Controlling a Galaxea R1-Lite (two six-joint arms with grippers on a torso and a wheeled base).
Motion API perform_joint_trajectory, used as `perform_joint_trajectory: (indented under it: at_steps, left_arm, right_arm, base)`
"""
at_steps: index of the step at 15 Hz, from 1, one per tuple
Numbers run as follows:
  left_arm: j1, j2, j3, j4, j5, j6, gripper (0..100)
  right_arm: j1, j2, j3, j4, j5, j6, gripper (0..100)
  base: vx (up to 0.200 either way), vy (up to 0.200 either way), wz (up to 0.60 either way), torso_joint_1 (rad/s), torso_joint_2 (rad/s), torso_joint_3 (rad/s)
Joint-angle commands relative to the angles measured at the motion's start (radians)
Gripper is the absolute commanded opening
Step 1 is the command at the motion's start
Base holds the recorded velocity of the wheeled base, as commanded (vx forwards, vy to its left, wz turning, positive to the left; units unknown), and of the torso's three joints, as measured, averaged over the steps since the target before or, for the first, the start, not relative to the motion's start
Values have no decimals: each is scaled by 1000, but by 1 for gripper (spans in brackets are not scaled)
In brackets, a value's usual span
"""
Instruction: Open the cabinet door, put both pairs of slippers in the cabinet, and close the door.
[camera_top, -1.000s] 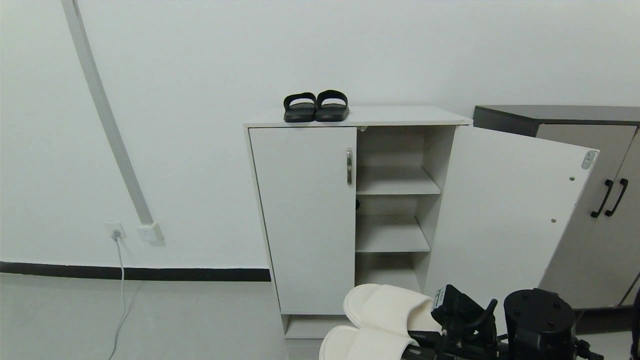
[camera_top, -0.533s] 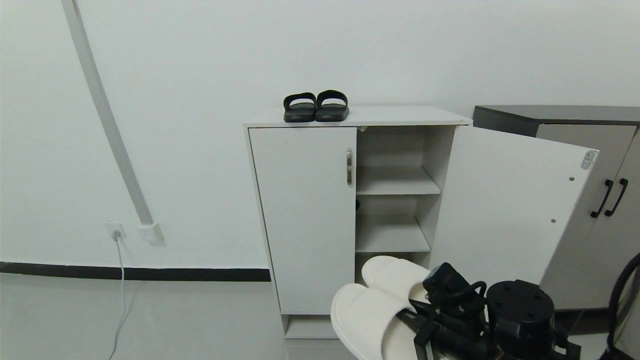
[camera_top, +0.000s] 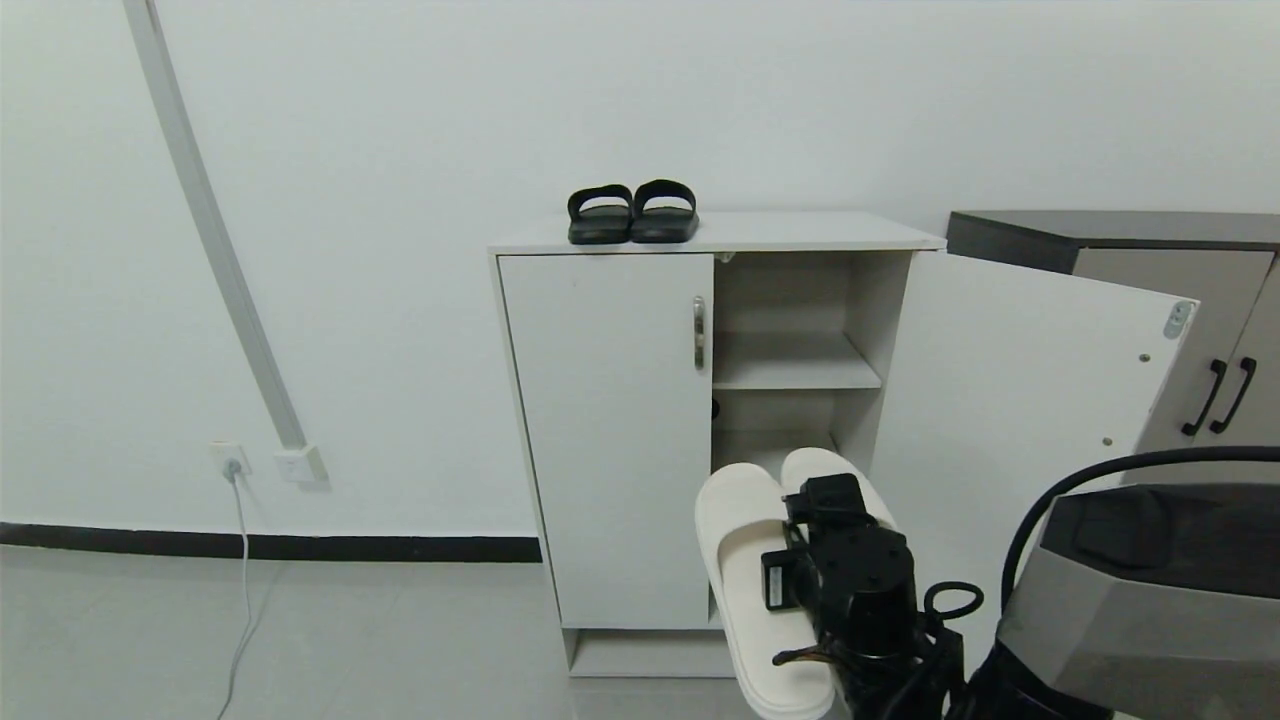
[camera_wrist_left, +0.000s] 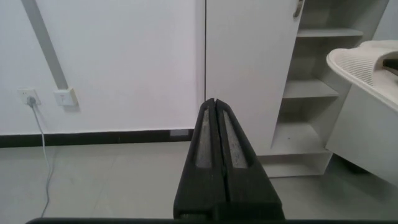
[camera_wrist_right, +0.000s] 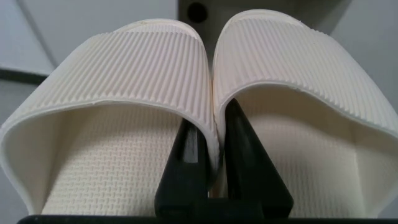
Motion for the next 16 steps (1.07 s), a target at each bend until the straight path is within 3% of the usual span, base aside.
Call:
perform_joint_trajectory:
  at_steps: [1, 7, 16]
  left_arm:
    - [0, 3, 0, 0, 0, 0, 0]
    - [0, 3, 0, 0, 0, 0, 0]
    - [0, 3, 0, 0, 2, 0, 0]
  right_arm:
    - [-11, 37, -70, 28, -25, 21, 0]
    - [-48, 90, -109, 97, -26, 87, 0]
    - [-64, 199, -149, 91, -20, 105, 0]
  base:
    - [0, 0, 0, 0, 0, 0]
    - [0, -200, 0, 3, 2, 2]
    - [0, 0, 0, 0, 0, 0]
